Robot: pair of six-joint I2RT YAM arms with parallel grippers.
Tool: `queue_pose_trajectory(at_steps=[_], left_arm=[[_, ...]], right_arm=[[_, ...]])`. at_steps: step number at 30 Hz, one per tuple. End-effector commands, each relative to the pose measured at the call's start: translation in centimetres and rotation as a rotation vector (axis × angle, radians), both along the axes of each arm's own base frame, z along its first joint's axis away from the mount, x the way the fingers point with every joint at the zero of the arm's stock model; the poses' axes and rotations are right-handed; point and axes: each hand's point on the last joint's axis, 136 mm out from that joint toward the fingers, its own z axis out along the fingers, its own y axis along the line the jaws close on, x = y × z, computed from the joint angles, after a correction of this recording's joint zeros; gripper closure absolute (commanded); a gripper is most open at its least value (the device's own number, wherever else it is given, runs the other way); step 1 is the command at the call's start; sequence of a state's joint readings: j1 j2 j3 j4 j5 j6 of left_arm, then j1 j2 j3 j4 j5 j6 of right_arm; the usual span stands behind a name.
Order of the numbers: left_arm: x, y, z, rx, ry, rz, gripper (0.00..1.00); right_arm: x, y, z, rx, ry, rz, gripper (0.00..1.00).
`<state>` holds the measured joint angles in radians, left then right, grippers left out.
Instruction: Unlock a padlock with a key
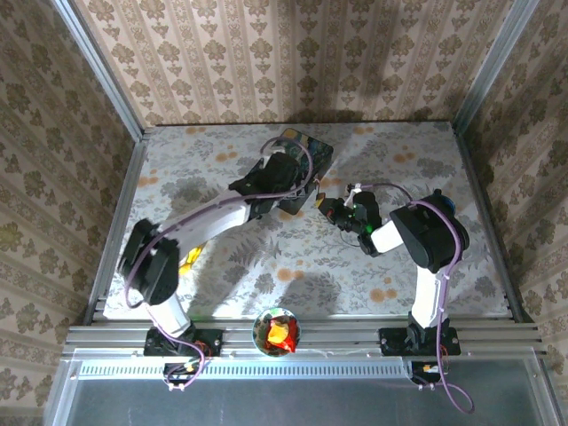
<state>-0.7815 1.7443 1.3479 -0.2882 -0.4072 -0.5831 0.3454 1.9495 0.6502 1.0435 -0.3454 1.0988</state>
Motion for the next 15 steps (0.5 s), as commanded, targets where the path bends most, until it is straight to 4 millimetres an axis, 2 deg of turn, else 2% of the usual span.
queue_pose_trajectory(at_steps=[1,5,15], left_arm=[[1.8,3.7,-4.3,0.342,0.039,0.033,0.0],[2.2,4.3,-6.6,0.382,0.083,0.033,0.0],[1.2,6.9,-8.7,0.374,0.142,0.052,0.01]], right_arm=[[1.8,-1.0,0.7,0.019,-0.033,-0.104,1.0],[2.4,-1.2,0.5,0.014,-0.035,-0.124,1.0],[4.5,-1.2,0.4,0.03,-0.049,-0.167,1.0]])
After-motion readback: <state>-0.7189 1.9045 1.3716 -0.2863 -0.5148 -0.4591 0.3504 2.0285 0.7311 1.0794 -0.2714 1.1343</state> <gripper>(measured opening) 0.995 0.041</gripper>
